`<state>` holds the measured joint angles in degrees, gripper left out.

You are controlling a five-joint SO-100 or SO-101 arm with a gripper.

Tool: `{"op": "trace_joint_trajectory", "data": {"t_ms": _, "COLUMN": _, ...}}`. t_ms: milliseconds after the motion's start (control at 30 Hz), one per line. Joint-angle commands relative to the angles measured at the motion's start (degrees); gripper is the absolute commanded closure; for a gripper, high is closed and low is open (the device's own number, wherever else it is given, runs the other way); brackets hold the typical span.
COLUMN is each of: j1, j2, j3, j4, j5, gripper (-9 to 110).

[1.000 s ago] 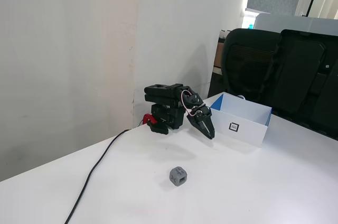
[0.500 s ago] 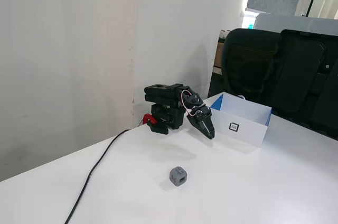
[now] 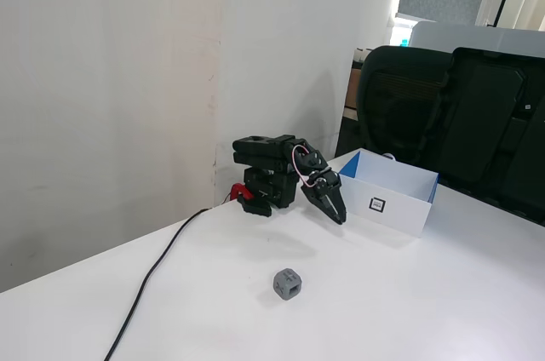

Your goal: Grasp the gray block and put it in the box.

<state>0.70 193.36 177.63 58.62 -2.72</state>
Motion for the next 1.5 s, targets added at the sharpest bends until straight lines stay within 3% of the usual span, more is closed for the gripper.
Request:
{"op": "trace_joint_trajectory", "data": {"t_ms": 0, "j1": 0.2, "j2": 1.1, "j3": 3.3, "j4": 0.2, "j5": 0.1, "gripper": 101}}
{"op": "trace_joint_trajectory", "data": {"t_ms": 400, "j1": 2.5, "j2": 1.1, "j3": 3.3, "j4": 0.1, "j5": -0.6, "gripper": 101}}
{"op": "trace_joint_trajectory", "data": {"t_ms": 500, "j1": 4.0, "j2": 1.1, "j3": 3.3, "j4": 0.1, "j5": -0.6, "gripper": 96}}
{"op": "trace_joint_trajectory", "data": {"t_ms": 1233, "j1": 4.8, "j2": 1.1, "j3": 3.3, "j4": -0.1, "j5": 0.3, "gripper": 101}}
{"op": "trace_joint_trajectory", "data": {"t_ms": 1467, "j1": -5.8, "j2": 1.1, "j3": 1.8, "j4": -5.5, "j5": 14.9, "gripper": 101}}
